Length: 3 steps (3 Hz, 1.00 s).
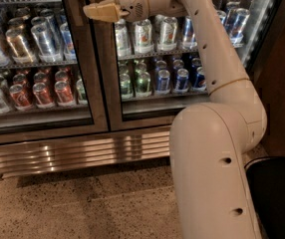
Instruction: Open right fridge door
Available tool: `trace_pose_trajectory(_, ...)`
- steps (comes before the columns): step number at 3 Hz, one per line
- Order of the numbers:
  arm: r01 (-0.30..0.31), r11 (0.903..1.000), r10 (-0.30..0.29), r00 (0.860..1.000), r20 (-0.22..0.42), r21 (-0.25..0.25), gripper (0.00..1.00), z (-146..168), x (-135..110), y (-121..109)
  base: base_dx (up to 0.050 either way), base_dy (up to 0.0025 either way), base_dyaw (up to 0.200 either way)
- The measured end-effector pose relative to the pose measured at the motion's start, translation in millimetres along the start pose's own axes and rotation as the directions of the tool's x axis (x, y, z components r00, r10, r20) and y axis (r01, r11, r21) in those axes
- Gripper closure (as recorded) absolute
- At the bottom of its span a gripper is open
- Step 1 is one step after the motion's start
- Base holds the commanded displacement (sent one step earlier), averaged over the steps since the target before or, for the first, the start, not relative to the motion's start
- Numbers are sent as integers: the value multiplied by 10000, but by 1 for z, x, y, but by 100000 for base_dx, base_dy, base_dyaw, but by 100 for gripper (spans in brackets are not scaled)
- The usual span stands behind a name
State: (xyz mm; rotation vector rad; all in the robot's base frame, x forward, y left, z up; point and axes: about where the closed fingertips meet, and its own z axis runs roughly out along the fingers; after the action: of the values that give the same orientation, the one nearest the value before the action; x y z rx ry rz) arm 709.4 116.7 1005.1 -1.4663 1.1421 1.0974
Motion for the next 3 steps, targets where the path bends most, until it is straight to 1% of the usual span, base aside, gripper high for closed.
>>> trace_pose_trajectory(2,0,10000,0,10000,0,1,100,-9,1,-14,0,0,0)
trace_pose_trajectory(3,1,10000,-1,10000,2,14,100,-9,2,-13,0,0,0)
